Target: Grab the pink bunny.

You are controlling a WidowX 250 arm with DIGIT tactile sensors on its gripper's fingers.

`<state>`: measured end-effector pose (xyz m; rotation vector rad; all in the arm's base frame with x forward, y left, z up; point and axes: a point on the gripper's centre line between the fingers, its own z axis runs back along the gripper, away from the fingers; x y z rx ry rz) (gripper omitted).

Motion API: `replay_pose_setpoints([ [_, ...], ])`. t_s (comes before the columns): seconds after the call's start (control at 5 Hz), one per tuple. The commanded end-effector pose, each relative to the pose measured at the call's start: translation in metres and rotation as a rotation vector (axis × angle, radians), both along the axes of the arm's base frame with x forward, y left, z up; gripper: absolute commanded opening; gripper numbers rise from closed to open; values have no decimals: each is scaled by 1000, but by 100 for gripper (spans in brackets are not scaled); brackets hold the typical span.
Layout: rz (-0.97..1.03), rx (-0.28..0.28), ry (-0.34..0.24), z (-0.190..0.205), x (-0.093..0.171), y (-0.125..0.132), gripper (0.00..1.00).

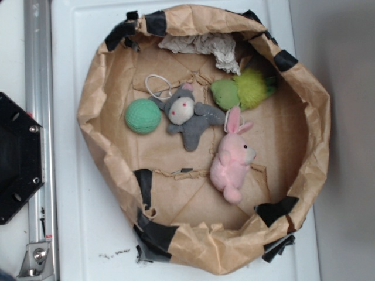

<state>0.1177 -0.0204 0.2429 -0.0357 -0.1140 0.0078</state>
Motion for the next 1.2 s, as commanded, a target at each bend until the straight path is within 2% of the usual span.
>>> replay_pose_setpoints([
  [0.0, 0, 0, 0, 0, 0, 0, 100],
  [0.2, 75, -19, 18, -31, 36, 9, 100],
  [0.4, 240, -155, -90, -65, 87, -4, 100],
  [0.6, 396, -175, -104, -88, 116, 0, 100],
  [0.8, 586, -234, -115, -131, 146, -2, 100],
  [1.0, 693, -227, -73, -165, 158, -5, 100],
])
